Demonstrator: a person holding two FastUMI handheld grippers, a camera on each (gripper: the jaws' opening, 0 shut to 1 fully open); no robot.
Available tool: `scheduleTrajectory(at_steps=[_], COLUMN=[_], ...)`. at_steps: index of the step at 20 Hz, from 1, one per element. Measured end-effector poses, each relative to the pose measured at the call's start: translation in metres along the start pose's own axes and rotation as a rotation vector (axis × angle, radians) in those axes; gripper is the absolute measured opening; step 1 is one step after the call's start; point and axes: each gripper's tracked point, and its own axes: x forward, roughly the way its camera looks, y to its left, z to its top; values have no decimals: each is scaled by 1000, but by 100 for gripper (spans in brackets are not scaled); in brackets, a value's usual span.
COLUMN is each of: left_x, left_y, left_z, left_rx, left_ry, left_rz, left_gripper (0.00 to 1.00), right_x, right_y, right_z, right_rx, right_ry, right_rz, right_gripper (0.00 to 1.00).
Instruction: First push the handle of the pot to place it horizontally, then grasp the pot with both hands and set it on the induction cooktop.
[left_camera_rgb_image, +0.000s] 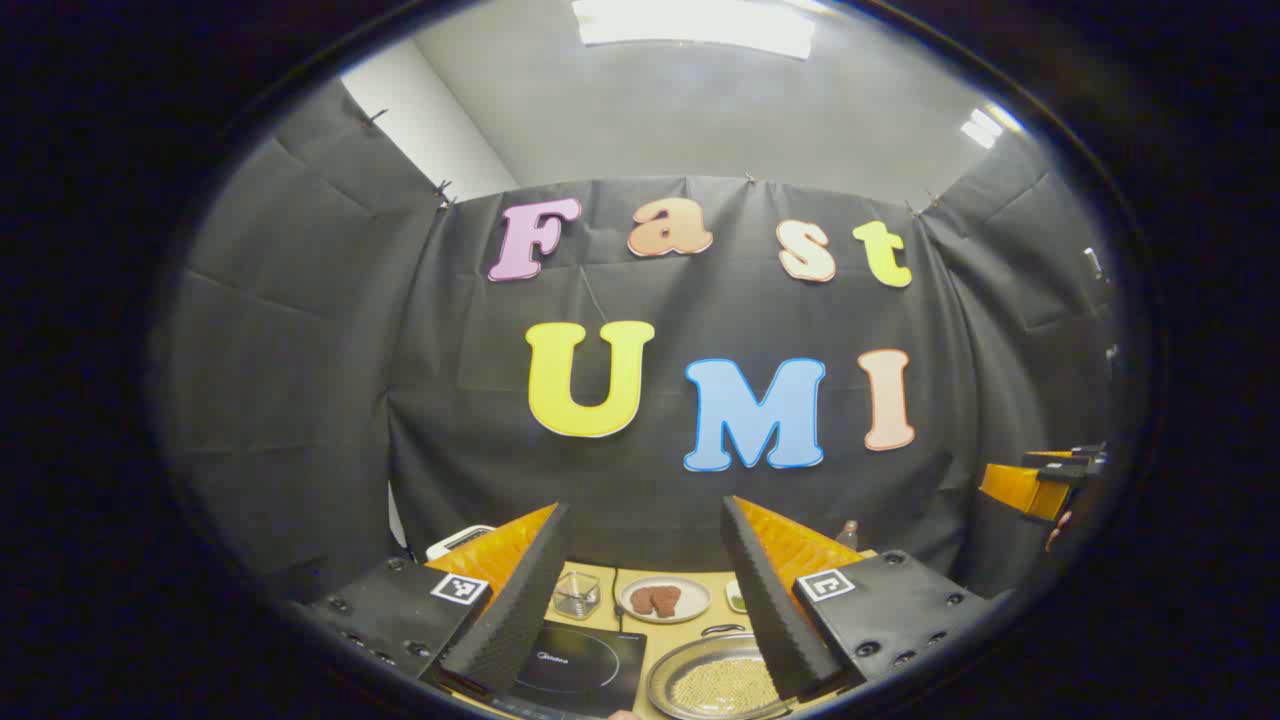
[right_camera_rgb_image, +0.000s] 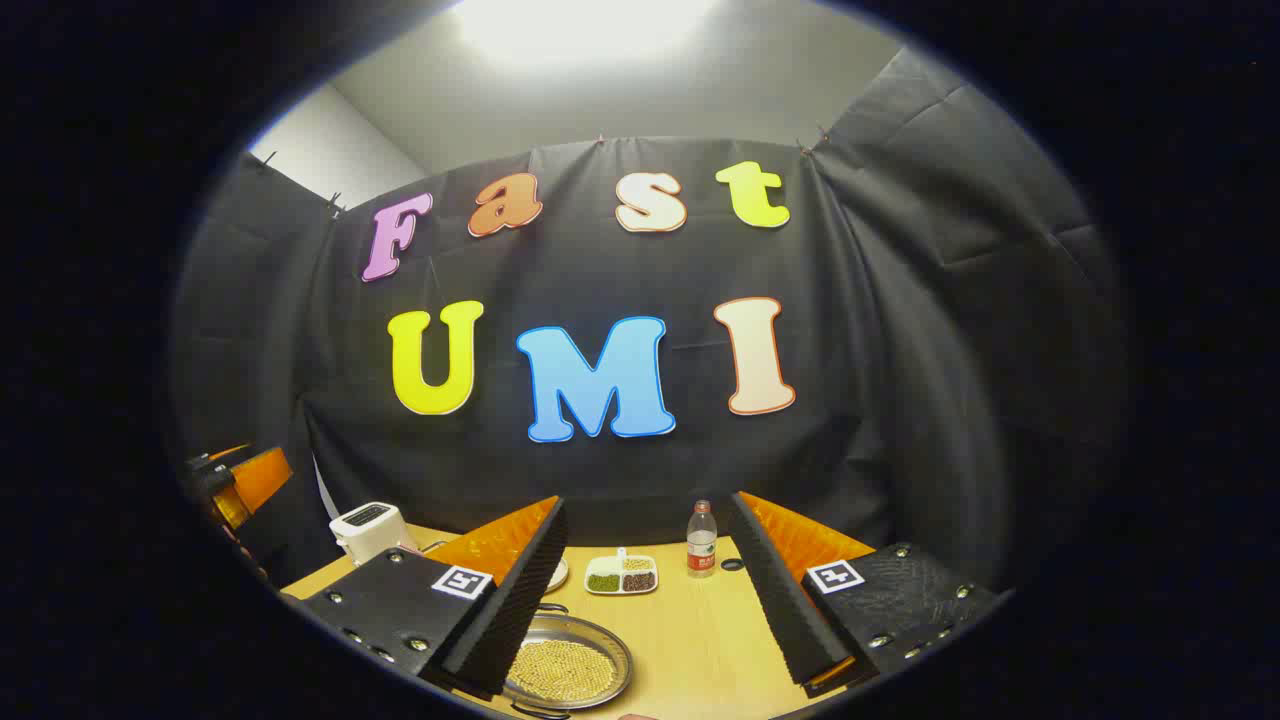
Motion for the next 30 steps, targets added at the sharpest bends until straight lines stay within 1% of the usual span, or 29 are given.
scheduleTrajectory(at_steps=[1,2,3,4,5,7,8,9,11,13,14,15,16,18,19,21,23,26,29,30], left_x=[2,4,6,8,9,14,15,16,17,20,20,22,23,23,24,24,23,27,28,29], left_y=[1,4,8,10,12,10,11,14,14,15,14,15,13,10,10,8,5,6,8,9], left_z=[3,5,4,4,5,-1,-2,-4,-2,0,1,1,2,5,5,2,0,0,-5,-8], left_rx=[-2,-15,-34,-47,-48,-55,-51,-48,-48,-41,-36,-30,-29,-31,-26,-23,-34,-35,-27,-26], left_ry=[-4,2,13,15,8,9,8,11,-2,-14,-17,-11,-5,-15,-20,-17,-10,-14,-4,-1], left_rz=[-13,-25,-35,-46,-61,-106,-120,-133,-159,-166,-164,-159,-156,-152,-146,-134,-129,-121,-118,-115], left_gripper=[94,99,96,96,98,96,99,97,97,99,96,98,95,99,96,98,96,99,96,98], right_x=[0,0,-1,-3,-2,-1,-1,-1,1,6,8,12,15,20,22,25,26,26,24,24], right_y=[3,5,7,12,17,18,21,22,27,31,31,32,31,34,36,41,45,52,59,62], right_z=[3,4,5,9,12,8,7,7,4,-2,-3,-6,-9,-14,-18,-27,-39,-54,-75,-85], right_rx=[2,-6,-18,-23,-21,-27,-30,-36,-44,-54,-64,-75,-81,-77,-74,-79,-90,-92,-95,-93], right_ry=[-5,-1,0,-12,-24,-25,-26,-24,-20,-7,-1,11,20,35,48,71,103,144,199,225], right_rz=[-9,-25,-39,-43,-50,-74,-86,-98,-103,-89,-78,-67,-57,-32,-20,5,31,66,95,106], right_gripper=[99,98,98,99,99,99,99,99,99,98,98,98,98,99,99,99,99,99,99,96])
